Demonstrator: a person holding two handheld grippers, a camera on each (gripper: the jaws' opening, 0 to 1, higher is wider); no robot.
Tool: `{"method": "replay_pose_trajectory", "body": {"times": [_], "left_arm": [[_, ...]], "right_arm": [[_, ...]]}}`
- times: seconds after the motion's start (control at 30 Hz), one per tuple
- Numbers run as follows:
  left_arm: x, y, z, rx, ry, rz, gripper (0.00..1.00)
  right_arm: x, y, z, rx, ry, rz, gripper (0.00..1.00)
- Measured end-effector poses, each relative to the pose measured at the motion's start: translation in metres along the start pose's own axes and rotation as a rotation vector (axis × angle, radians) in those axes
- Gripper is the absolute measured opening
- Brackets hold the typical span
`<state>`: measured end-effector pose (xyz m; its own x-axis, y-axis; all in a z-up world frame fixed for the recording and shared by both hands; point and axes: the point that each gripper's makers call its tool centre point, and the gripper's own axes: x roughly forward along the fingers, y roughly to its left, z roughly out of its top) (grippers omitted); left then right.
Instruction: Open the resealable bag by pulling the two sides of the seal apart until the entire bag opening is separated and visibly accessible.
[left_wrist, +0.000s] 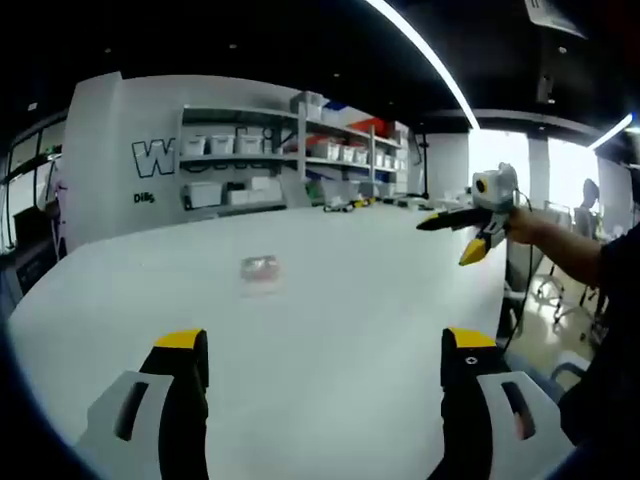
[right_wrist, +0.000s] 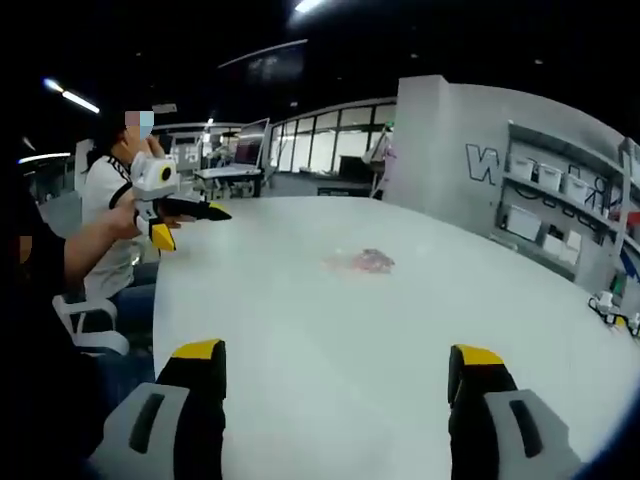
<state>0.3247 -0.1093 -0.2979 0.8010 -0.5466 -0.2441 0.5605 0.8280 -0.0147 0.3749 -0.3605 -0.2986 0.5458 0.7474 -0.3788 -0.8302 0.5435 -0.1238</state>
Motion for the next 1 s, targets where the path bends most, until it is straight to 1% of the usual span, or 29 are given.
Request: {"method": "replay_pose_trajectory", "body": {"times": [0.23, 0.73, 1.0], "left_arm": [[0.0009, 0.0008, 0.0004, 0.0, 0.0, 0.001, 0.96], [0.0022, -0.0014, -0.002, 0.001, 0.009, -0.003, 0.95], [0.0018, -0.0007, 0.0002, 0.004, 0.007, -0.001, 0.95]], "right_arm": [[-0.0011, -0.0031, -0.0008, 0.002, 0.001, -0.005, 0.92], [-0.0019, -0.0013, 0.0008, 0.0, -0.003, -0.005, 0.91], [-0.0019, -0.0025, 0.0003, 0.003, -0.001, -0.008, 0.9]]}}
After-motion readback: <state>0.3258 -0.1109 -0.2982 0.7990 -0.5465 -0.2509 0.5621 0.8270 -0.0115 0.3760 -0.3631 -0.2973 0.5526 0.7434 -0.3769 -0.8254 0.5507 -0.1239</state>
